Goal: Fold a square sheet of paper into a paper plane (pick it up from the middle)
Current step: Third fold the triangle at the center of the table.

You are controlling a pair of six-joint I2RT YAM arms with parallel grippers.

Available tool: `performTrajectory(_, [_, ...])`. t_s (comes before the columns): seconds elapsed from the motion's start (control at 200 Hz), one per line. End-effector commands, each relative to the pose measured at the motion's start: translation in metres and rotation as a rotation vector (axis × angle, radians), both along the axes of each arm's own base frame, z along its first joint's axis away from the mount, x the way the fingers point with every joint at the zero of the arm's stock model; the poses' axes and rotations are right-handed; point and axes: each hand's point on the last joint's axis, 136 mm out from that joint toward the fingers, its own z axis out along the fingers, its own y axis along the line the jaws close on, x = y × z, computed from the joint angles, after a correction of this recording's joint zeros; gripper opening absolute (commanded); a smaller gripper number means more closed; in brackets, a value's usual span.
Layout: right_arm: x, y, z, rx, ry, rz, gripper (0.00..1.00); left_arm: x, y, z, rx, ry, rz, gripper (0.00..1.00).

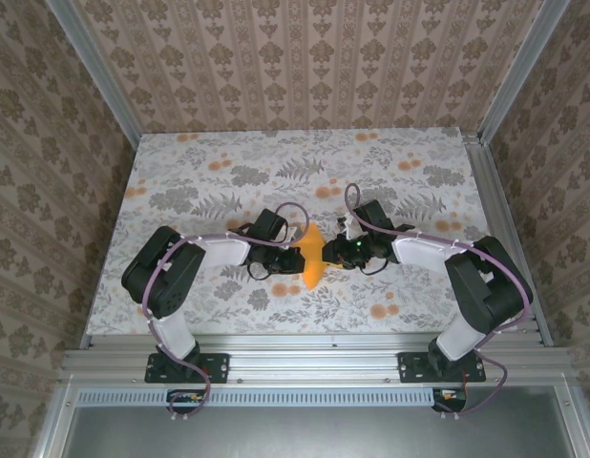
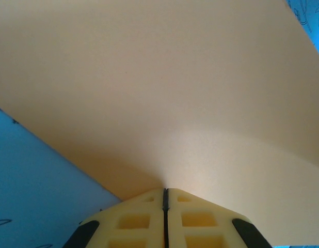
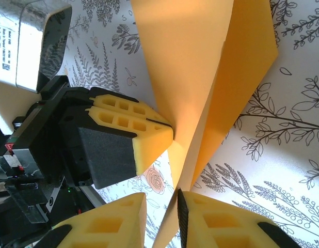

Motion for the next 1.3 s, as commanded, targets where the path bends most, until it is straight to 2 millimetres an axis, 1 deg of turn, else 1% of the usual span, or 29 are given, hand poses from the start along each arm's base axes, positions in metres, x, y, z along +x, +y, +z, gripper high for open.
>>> performTrajectory(0.0, [-0.004, 0.0, 0.004, 0.021, 0.003, 0.01, 0.25, -0.009, 0.026, -0.021, 0.114, 0.043, 0.016, 0.08])
performTrajectory(0.195, [-0.001, 0.005, 0.005, 0.044, 0.008, 0.012, 0.18, -0.007, 0.023, -0.017, 0.102, 0.041, 0.013, 0.08])
performTrajectory(0.42, [0.006, 0.017, -0.001, 0.078, 0.029, 0.013, 0.14, -0.007, 0.021, -0.017, 0.089, 0.04, 0.01, 0.08])
performTrajectory(0.655, [0.017, 0.026, -0.006, 0.099, 0.043, -0.005, 0.12, -0.006, 0.017, -0.015, 0.068, 0.044, 0.012, 0.08])
performTrajectory(0.86, [0.025, 0.032, -0.015, 0.089, 0.054, -0.023, 0.11, -0.005, 0.014, -0.01, 0.047, 0.041, 0.011, 0.08])
performTrajectory(1.0, [0.03, 0.033, -0.023, 0.072, 0.066, -0.037, 0.1, -0.005, 0.012, -0.007, 0.035, 0.04, 0.011, 0.08])
performTrajectory(1.115, [0.03, 0.035, -0.029, 0.05, 0.075, -0.033, 0.1, -0.005, 0.01, -0.003, 0.02, 0.039, 0.009, 0.08])
performTrajectory(1.295, [0.031, 0.031, -0.039, 0.008, 0.086, -0.04, 0.1, -0.003, 0.008, 0.004, -0.001, 0.031, 0.012, 0.08])
